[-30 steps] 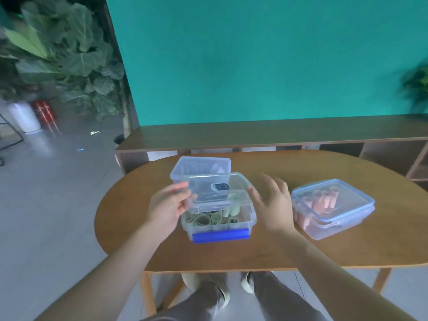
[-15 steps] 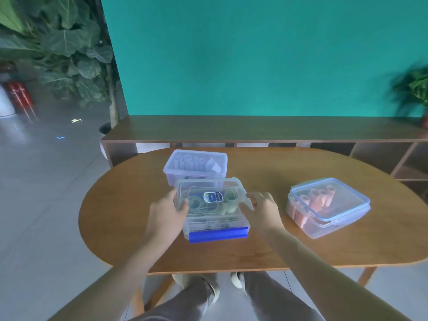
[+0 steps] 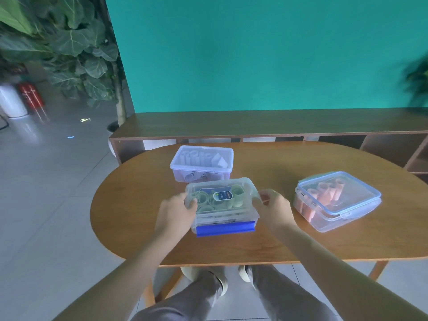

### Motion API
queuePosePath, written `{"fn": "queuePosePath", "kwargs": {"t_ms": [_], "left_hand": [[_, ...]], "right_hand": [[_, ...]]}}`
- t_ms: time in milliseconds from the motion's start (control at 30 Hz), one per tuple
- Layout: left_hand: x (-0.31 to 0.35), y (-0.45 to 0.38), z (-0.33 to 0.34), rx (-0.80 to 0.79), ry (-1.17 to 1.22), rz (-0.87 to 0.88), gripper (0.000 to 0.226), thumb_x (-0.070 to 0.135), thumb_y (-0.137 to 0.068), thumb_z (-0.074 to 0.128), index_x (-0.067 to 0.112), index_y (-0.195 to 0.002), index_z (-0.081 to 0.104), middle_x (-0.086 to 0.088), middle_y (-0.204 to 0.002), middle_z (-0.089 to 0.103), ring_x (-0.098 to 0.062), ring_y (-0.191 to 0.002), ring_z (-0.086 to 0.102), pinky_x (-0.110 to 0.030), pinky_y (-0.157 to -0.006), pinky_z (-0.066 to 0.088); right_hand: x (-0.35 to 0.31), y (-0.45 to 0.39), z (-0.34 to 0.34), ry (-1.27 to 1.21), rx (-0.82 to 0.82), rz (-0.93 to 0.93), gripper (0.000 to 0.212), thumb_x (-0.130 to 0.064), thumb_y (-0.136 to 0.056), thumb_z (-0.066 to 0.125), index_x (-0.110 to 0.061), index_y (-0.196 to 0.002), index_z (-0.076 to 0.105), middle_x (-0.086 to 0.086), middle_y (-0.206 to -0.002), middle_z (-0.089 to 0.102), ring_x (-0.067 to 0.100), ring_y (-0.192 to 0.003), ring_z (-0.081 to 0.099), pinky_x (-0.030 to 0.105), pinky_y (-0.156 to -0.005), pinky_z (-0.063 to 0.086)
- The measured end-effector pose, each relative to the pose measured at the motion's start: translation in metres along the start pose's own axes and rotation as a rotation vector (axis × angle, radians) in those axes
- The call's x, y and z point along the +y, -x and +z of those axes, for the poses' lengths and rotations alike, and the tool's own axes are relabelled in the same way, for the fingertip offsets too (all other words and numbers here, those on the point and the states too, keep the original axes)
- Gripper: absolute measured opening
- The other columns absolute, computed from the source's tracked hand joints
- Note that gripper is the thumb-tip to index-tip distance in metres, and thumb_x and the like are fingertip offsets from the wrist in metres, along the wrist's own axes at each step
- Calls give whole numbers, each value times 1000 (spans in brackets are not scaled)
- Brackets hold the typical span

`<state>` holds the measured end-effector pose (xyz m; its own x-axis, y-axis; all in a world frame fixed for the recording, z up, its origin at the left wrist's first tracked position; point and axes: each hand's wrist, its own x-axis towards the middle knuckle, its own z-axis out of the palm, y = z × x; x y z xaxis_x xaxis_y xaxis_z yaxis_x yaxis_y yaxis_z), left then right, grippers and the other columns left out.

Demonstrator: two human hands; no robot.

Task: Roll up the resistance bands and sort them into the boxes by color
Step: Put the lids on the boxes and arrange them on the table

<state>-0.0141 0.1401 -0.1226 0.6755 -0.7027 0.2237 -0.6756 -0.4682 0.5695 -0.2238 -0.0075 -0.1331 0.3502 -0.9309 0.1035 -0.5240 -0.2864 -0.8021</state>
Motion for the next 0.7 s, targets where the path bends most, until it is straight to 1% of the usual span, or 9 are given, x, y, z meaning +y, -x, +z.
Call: {"fn": "queuePosePath", "kwargs": {"t_ms": [100, 133, 200, 267, 333, 367, 400, 533, 700], "left_hand": [[-1, -1, -2, -33, -53, -18, 52, 53, -99, 48, 26, -143, 55, 1, -122, 70, -21, -90, 70, -35, -73, 59], [-1, -2, -3, -43, -48, -22, 53, 53, -99, 48, 27, -144, 53, 1, -124, 70, -21, -90, 70, -33, -71, 58], [0, -4, -4, -63, 1, -35, 52, 51, -99, 50, 26, -145, 53, -1, -119, 71, -19, -88, 70, -29, -68, 55], [1, -6, -4, -58, 8, -30, 48, 49, -99, 53, 22, -138, 61, -2, -115, 72, -22, -100, 68, -31, -77, 55], [2, -5, -2, -31, 4, -2, 34, 48, -98, 56, 19, -107, 70, -5, -96, 70, -26, -98, 67, -35, -79, 55], [3, -5, -1, -19, 5, 2, 29, 49, -97, 58, 21, -94, 65, -7, -87, 64, -27, -91, 67, -34, -75, 55], [3, -4, 1, -11, 9, -2, 28, 49, -96, 60, 22, -94, 65, -8, -85, 63, -27, -87, 66, -34, -72, 54], [0, -2, 5, 0, 25, -37, 45, 47, -96, 62, 16, -128, 64, -3, -117, 71, -23, -106, 65, -29, -81, 53], [-3, -9, 6, -48, 314, -232, 32, 46, -91, 70, 31, -116, 58, 7, -111, 63, -12, -91, 63, -27, -65, 48]], "right_hand": [[5, 2, 0, 4, -1, 7, 26, -36, -93, 58, -20, -111, 66, -3, -107, 62, 16, -93, 61, 28, -74, 45], [6, 2, 0, 4, -4, 12, 24, -37, -92, 58, -21, -109, 66, -3, -107, 61, 16, -93, 61, 31, -76, 46], [5, 0, -1, 10, -17, 19, 21, -36, -92, 59, -21, -105, 65, -2, -107, 61, 18, -92, 62, 33, -77, 49], [5, -3, -3, 5, -41, 26, 18, -35, -91, 59, -22, -103, 63, -2, -107, 62, 19, -93, 62, 33, -76, 48], [5, -4, -4, -12, -58, 50, 14, -33, -92, 60, -23, -100, 62, -1, -107, 65, 20, -95, 62, 31, -72, 45], [5, -3, -4, -22, -64, 63, 12, -31, -92, 60, -22, -100, 62, -2, -106, 65, 21, -95, 62, 31, -70, 44], [6, -2, -4, -32, -68, 71, 11, -29, -92, 59, -22, -100, 62, -2, -105, 66, 21, -94, 63, 30, -68, 45], [6, 5, -1, -101, -50, 89, 13, -30, -93, 60, -22, -103, 63, -6, -103, 68, 19, -90, 67, 30, -66, 49], [7, -11, 2, -330, -138, 303, 27, -27, -87, 70, -15, -109, 63, 4, -102, 70, 24, -90, 71, 46, -87, 60]]}}
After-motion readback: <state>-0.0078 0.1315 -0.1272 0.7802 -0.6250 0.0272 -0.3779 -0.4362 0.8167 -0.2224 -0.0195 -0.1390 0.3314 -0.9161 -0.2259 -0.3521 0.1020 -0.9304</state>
